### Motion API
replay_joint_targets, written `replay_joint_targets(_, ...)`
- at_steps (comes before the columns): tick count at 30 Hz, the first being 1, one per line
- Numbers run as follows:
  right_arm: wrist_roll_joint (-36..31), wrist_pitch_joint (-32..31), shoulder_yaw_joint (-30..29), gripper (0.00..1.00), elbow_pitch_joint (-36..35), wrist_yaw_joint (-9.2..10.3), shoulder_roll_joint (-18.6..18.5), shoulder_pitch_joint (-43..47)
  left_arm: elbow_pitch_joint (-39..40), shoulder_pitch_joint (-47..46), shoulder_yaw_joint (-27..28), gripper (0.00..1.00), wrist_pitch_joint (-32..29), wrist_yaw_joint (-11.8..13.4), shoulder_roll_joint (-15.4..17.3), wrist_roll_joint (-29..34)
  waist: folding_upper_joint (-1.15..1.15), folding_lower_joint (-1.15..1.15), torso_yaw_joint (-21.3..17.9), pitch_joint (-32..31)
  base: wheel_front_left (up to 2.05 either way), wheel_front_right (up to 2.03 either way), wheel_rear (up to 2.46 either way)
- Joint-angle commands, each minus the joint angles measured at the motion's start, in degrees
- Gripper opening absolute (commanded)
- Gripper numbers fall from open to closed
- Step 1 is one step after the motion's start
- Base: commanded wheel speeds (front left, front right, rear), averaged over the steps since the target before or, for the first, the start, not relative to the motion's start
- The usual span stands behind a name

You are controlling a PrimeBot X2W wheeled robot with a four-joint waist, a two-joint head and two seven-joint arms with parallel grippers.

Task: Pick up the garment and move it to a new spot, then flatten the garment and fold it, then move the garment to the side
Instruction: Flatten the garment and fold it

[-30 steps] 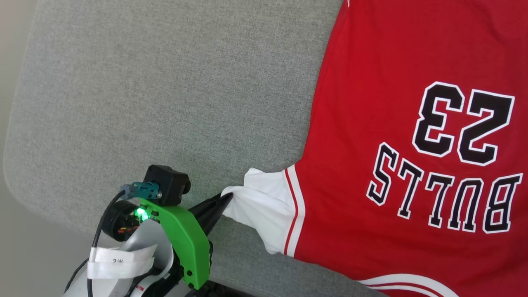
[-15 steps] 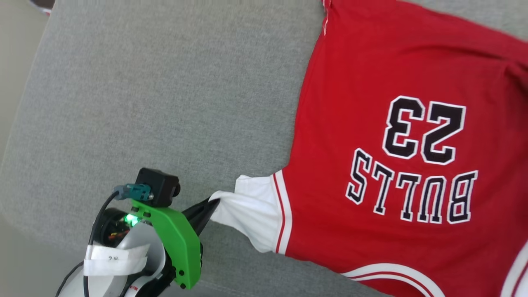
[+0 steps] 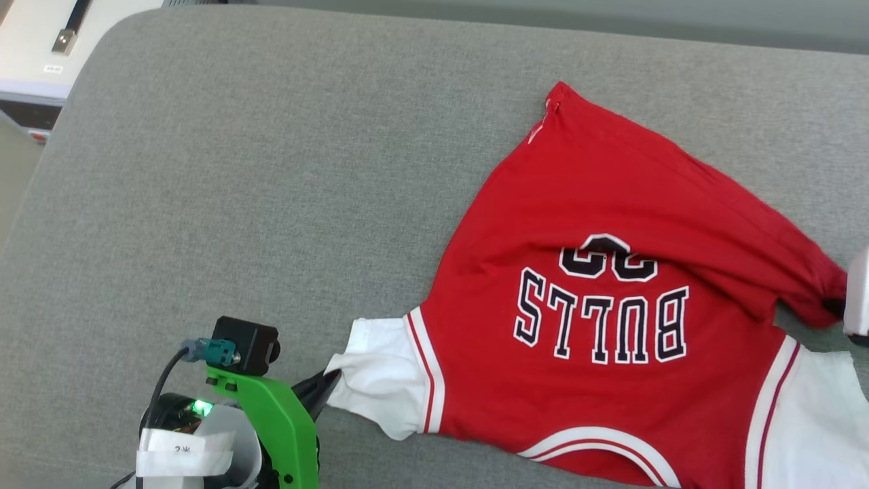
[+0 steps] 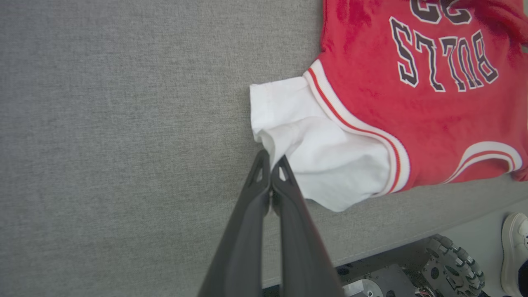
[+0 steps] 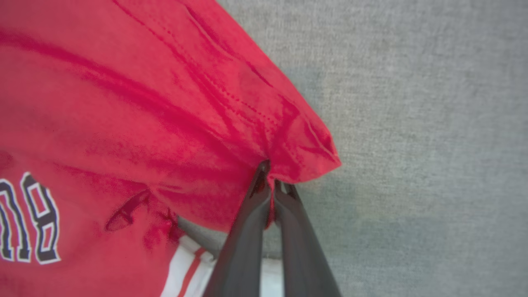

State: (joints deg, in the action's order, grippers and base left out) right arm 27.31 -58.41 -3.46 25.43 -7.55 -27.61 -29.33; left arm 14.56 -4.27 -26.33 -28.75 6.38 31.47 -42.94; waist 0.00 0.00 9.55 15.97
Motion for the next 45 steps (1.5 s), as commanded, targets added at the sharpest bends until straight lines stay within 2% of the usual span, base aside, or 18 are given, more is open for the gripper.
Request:
replay_joint_targets(1, 0.6, -0.42, 0.17, 0.0, -0.48, 0.06, -0.43, 3.29, -0.19, 0.79, 0.17, 0.0, 0.4, 0.41, 0.37, -0.6, 0.0, 0.0, -3.58, -4.08, 0.0, 0.0, 0.0)
replay_joint_targets(11, 2.75, -3.5, -2.47, 0.0, -11.55, 0.06, -1.94, 17.64, -0.97, 2.96, -0.44, 0.0, 1.34, 1.03, -0.05, -0.69, 0.0, 0.0, -5.52, -6.93, 0.0, 0.0, 0.0)
replay_joint_targets(16, 1.93, -6.28, -4.66, 0.0, -15.22, 0.06, -0.31, 22.5, -1.28, 2.99, -0.67, 0.0, 1.59, 1.14, 0.02, -0.33, 0.0, 0.0, -5.74, -6.72, 0.0, 0.0, 0.0)
replay_joint_targets(21, 0.54, -6.68, -6.22, 0.0, -17.02, 0.06, 1.38, 23.46, -1.4, 2.44, -1.26, 0.0, 1.4, 0.98, -0.24, -0.11, 0.0, 0.0, -5.57, -6.22, 0.0, 0.0, 0.0)
replay_joint_targets(22, 0.33, -6.37, -6.42, 0.75, -17.4, 0.06, 1.64, 23.26, -1.37, 2.35, -1.28, 0.0, 1.33, 0.95, -0.2, -0.12, 0.0, 0.0, -5.53, -6.18, 0.0, 0.0, 0.0)
replay_joint_targets(23, 0.24, -6.21, -6.57, 1.0, -17.74, 0.06, 1.9, 23.06, -1.33, 2.28, -1.28, 0.0, 1.27, 0.93, -0.13, -0.14, 0.0, 0.0, -5.49, -6.17, 0.0, 0.0, 0.0)
replay_joint_targets(32, 4.61, -10.5, -5.74, 1.0, -27.35, 0.06, 1.49, 18.88, -0.3, 1.95, -1.58, 0.0, 0.92, 1.06, 0.19, 0.09, 0.0, 0.0, -4.18, -5.99, 0.0, 0.0, 0.0)
replay_joint_targets(37, 5.07, -14.31, -4.42, 1.0, -32.73, 0.06, 1.39, 12.48, 1.09, 1.14, -2.2, 0.0, 0.73, 0.87, 0.19, 0.76, 0.0, 0.0, -1.86, -3.95, 0.0, 0.0, 0.0)
replay_joint_targets(41, 3.75, -17.34, -3.06, 1.0, -32.77, 0.06, 3.94, 5.91, 2.13, -0.03, -2.64, 0.0, 0.81, 0.7, -0.07, 1.49, 0.0, 0.0, 0.52, -1.44, 0.0, 0.0, 0.0)
replay_joint_targets(45, 0.74, -18.94, -1.95, 1.0, -29.22, 0.06, 5.79, -0.61, 3.02, -1.49, -3.56, 0.0, 0.88, 0.15, -0.79, 2.17, 0.0, 0.0, 3.16, 1.43, 0.0, 0.0, 0.0)
